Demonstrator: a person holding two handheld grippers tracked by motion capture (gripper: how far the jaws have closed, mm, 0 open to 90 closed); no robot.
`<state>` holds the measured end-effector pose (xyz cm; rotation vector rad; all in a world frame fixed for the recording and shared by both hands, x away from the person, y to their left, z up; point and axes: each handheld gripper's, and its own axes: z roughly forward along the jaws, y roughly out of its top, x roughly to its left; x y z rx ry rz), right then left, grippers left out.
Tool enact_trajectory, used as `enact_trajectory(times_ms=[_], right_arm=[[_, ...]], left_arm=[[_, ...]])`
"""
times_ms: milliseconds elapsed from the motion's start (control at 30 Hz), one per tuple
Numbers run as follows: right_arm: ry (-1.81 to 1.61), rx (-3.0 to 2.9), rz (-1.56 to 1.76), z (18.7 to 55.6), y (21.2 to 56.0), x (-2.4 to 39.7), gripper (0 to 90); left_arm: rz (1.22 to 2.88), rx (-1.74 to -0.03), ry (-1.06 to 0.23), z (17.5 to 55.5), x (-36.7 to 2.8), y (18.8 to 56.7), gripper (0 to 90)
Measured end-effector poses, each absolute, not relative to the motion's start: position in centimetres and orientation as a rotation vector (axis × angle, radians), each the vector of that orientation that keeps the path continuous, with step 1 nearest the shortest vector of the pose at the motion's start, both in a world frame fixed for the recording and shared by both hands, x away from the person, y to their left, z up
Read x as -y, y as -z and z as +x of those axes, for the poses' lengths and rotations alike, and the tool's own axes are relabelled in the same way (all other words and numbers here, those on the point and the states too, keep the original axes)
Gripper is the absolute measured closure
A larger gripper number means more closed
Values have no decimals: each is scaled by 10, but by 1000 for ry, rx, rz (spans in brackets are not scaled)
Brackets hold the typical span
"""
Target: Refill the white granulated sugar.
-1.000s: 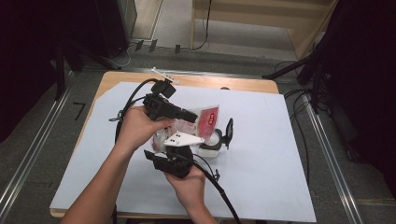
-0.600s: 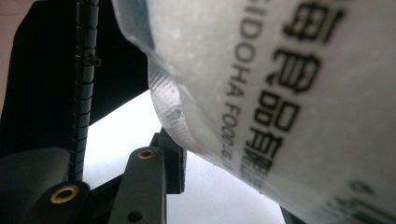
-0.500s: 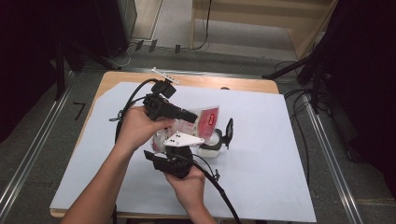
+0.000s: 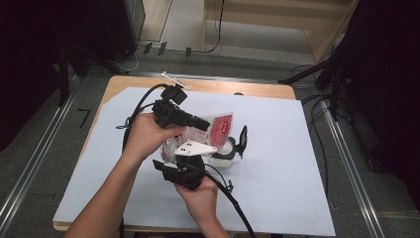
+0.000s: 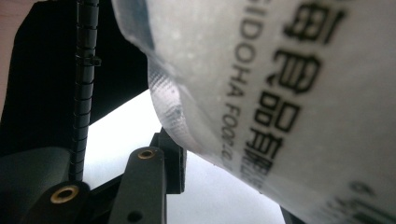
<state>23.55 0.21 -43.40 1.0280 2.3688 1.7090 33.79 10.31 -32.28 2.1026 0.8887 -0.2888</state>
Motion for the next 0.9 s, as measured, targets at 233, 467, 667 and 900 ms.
enact_trajectory(times_ms=[233,467,667,900], right_arm=[[-1710,-2368,1030,235,434,-2,631],[-1709,-2369,1028,236,434,-2,631],[-1710,-2367,1028,236,434,-2,631],[-1710,-2368,1026,235,434,-2,631]], left_arm=[[2103,-889,288,338,-103,323,802],[2103,-889,284,338,-103,323,802],[2104,-889,282,337,-103,323,802],[2106,-886,279,337,-102,322,801]])
